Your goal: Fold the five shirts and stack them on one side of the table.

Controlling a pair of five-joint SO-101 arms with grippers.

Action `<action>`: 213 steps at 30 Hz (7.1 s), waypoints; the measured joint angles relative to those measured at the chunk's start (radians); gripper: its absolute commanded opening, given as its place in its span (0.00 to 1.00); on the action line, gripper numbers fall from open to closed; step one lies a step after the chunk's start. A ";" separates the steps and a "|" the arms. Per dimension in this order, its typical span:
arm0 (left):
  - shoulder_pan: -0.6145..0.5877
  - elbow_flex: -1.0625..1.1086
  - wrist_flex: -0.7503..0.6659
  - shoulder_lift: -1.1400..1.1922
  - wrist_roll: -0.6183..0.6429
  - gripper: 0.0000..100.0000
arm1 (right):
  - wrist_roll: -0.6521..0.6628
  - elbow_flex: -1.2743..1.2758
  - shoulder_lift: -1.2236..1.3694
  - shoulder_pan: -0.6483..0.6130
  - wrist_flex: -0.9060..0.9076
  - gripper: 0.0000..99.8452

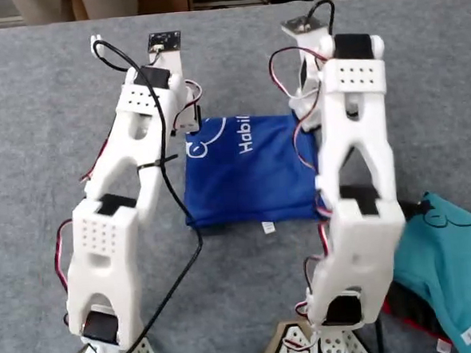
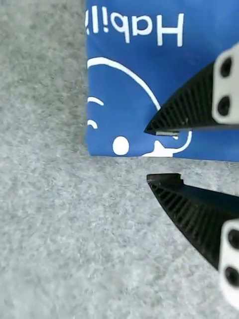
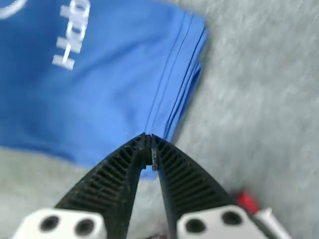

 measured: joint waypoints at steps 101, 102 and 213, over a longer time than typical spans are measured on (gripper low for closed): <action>0.661 -0.853 0.264 0.031 0.178 0.02 | 0.241 0.786 -1.220 0.902 -0.075 0.00; 0.677 -0.853 0.255 0.031 0.178 0.02 | 0.258 0.786 -1.244 0.944 -0.075 0.00; -0.434 2.125 -0.308 -2.122 -0.284 0.02 | 0.069 1.864 -2.016 -0.005 -0.482 0.00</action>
